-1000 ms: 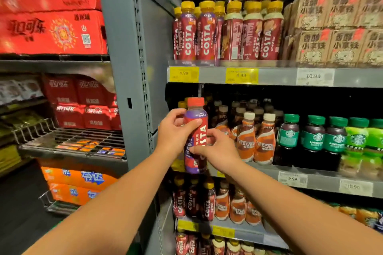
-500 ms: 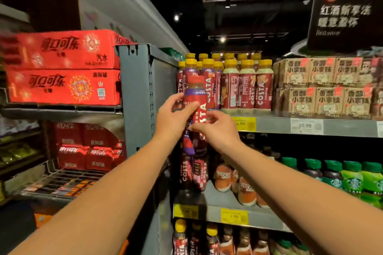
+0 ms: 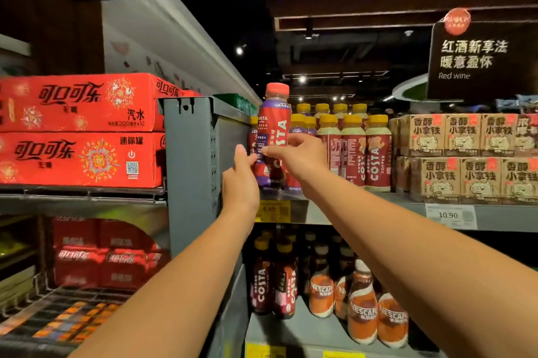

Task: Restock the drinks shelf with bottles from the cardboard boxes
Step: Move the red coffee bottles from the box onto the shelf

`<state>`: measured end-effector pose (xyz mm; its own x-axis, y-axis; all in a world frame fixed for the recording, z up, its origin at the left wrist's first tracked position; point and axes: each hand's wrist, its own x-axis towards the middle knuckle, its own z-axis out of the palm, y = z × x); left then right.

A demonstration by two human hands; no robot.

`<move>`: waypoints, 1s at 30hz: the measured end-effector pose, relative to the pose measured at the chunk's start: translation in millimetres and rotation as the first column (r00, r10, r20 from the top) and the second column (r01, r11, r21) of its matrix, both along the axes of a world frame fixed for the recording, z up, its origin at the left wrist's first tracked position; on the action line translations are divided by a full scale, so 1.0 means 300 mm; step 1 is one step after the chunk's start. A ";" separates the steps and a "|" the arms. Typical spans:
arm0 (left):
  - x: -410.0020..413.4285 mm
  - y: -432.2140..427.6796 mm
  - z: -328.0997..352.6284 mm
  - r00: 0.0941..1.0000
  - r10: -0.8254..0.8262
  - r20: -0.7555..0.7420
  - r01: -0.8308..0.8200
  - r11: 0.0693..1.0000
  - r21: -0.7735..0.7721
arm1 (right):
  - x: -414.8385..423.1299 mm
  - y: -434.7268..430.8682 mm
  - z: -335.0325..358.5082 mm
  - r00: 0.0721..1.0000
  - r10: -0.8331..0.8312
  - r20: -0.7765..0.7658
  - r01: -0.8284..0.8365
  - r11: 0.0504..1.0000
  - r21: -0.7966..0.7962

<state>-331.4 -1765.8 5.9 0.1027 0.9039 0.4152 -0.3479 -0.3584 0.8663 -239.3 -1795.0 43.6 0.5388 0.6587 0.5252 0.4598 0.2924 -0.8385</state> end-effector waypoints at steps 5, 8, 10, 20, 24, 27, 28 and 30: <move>0.044 0.043 -0.018 0.994 0.063 -0.085 -0.065 0.998 -0.020 | 0.018 0.085 -0.010 0.989 -0.119 0.085 0.119 0.993 0.003; 0.056 0.093 -0.046 0.996 0.062 -0.067 -0.065 0.996 -0.054 | 0.016 0.136 -0.036 0.983 -0.159 0.088 0.159 0.987 0.008; 0.062 0.105 -0.065 0.997 0.045 -0.059 -0.049 0.996 -0.075 | 0.018 0.156 -0.045 0.982 -0.178 0.067 0.178 0.984 0.014; 0.072 0.089 -0.081 0.975 0.171 -0.140 -0.179 0.983 -0.048 | -0.002 0.197 -0.073 0.980 -0.183 0.074 0.184 0.983 -0.004; 0.066 0.082 -0.099 0.960 0.204 -0.191 -0.214 0.976 -0.036 | -0.013 0.191 -0.103 0.985 -0.149 0.089 0.151 0.988 -0.018; 0.066 0.083 -0.112 0.961 0.196 -0.194 -0.205 0.978 -0.030 | -0.016 0.188 -0.099 0.988 -0.120 0.093 0.124 0.991 -0.042; 0.065 0.084 -0.113 0.963 0.189 -0.190 -0.199 0.980 -0.033 | -0.015 0.185 -0.098 0.990 -0.109 0.087 0.113 0.992 -0.052; 0.064 0.085 -0.114 0.966 0.174 -0.191 -0.185 0.982 -0.040 | -0.012 0.182 -0.099 0.991 -0.104 0.080 0.110 0.992 -0.064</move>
<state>-312.3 -1740.4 -28.4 0.0071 0.9361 0.3518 -0.1132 -0.3488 0.9303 -242.8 -1740.5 13.8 0.5683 0.6352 0.5230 0.5485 0.1812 -0.8163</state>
